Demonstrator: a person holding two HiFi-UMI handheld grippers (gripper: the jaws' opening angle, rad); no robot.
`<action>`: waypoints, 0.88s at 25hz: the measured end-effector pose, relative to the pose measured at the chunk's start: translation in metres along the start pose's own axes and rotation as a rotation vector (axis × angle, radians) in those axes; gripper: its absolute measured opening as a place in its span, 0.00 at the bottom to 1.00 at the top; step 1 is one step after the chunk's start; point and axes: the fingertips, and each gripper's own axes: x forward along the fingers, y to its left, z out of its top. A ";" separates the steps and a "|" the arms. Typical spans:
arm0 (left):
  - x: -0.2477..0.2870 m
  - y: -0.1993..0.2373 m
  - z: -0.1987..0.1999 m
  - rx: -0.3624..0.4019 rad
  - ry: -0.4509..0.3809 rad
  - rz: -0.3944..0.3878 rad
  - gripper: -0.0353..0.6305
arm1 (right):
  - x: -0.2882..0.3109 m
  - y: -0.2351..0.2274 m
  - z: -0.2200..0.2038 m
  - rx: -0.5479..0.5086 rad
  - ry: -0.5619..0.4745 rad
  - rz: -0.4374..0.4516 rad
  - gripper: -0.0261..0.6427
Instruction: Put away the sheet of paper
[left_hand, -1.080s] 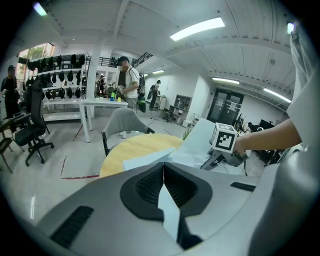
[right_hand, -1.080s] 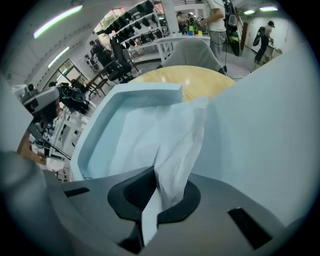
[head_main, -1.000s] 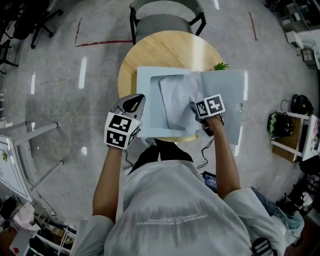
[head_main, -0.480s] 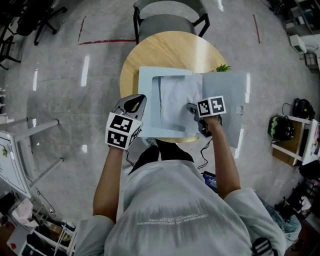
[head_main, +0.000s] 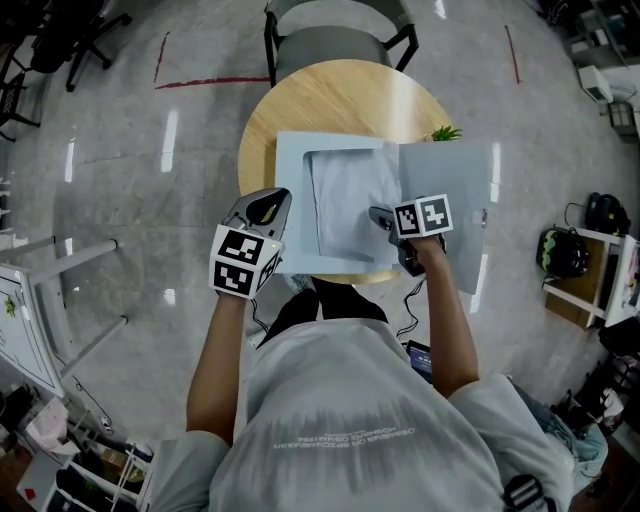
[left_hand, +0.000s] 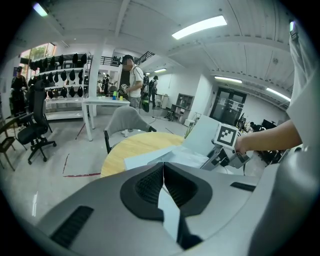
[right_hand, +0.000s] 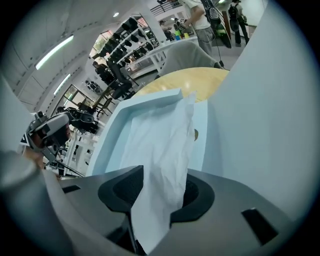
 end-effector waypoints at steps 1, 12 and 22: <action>0.000 0.000 -0.002 0.004 0.003 0.000 0.08 | -0.001 -0.001 -0.001 0.007 -0.001 -0.004 0.33; -0.004 0.010 -0.006 0.010 0.012 0.011 0.08 | -0.004 -0.006 -0.007 0.127 -0.019 0.032 0.09; -0.008 0.016 -0.010 0.005 0.018 0.022 0.08 | 0.035 0.018 -0.004 0.279 -0.042 0.161 0.08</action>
